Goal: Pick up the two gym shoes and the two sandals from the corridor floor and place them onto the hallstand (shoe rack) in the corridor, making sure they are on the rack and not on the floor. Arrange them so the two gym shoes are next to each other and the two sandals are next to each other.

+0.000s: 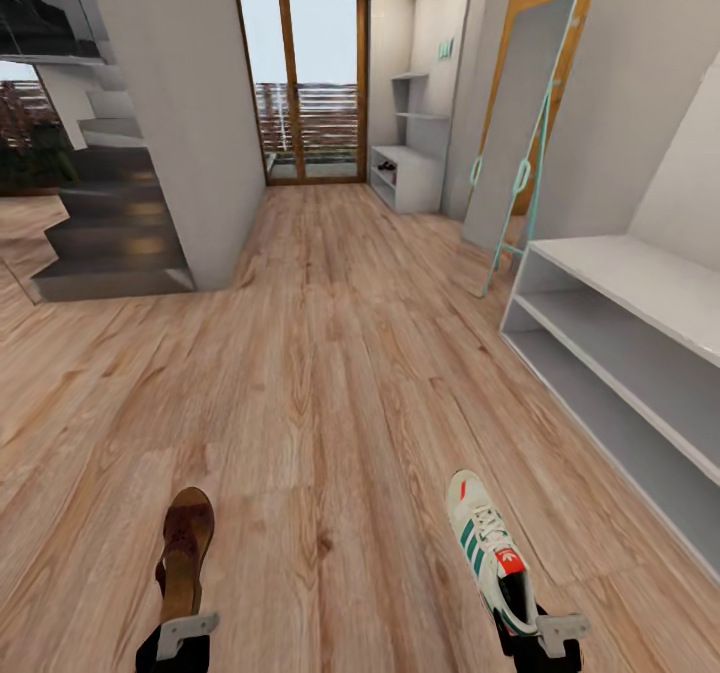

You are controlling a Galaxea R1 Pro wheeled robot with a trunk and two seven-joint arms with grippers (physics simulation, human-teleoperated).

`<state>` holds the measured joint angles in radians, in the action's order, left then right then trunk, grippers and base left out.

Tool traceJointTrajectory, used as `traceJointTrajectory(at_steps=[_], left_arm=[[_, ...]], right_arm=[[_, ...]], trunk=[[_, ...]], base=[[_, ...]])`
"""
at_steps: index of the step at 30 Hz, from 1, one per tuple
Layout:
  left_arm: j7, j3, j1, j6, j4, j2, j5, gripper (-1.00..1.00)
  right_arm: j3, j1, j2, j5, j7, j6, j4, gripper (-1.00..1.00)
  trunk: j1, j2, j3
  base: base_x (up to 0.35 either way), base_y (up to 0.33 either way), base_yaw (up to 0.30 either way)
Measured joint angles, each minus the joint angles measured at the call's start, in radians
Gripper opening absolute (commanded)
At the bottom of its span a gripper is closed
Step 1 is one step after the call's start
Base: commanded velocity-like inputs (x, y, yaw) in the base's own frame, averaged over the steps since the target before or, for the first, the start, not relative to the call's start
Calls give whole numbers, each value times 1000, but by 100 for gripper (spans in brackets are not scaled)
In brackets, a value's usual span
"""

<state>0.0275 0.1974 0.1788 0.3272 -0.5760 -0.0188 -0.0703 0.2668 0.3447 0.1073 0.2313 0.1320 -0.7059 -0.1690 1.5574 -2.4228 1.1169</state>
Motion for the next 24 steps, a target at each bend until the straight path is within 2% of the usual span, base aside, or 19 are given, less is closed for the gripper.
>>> traceJointTrajectory(at_steps=[16, 24], left_arm=[[0, 1, 0, 3, 0, 0, 0, -100], [4, 7, 0, 3, -16, -9, 0, -100]], right_arm=[[0, 0, 0, 0, 0, 0, 0, -100], [0, 0, 0, 0, 1, 0, 1, -100]], trunk=[[0, 0, 0], [0, 0, 0]], base=[[338, 0, 15], [338, 0, 0]])
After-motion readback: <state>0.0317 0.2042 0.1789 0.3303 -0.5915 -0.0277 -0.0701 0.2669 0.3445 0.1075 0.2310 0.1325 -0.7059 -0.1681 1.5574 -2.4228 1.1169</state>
